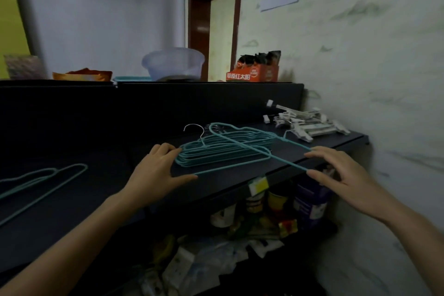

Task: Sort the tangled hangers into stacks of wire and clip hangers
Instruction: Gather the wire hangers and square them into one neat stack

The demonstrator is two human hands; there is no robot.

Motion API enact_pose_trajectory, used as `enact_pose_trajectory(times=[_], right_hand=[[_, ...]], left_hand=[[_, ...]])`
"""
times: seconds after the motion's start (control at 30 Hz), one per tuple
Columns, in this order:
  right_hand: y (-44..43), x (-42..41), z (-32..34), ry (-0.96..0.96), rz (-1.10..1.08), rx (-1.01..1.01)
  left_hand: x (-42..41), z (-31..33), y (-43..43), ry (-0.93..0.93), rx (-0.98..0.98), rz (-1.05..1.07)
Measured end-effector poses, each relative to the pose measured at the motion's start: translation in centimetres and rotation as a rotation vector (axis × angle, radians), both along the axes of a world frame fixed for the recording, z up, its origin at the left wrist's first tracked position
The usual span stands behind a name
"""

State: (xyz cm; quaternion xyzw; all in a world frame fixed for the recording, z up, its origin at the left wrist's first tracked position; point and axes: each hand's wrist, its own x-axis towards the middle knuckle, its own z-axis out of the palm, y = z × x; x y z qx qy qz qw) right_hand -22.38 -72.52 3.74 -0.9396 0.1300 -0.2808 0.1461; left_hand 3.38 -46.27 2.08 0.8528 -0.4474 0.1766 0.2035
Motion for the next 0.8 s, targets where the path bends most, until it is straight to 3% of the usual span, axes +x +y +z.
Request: enact_pose_trajectory(times=[0.47,0.8], right_hand=[[-9.6,3.7,1.1,-0.022,0.048,-0.013],[-13.9,10.8,2.1,0.024,0.170,-0.024]], left_hand=[[3.3,1.0,-11.0,-0.050,0.023,-0.009],[7.5,0.2,-13.1,0.145,0.034,-0.014]])
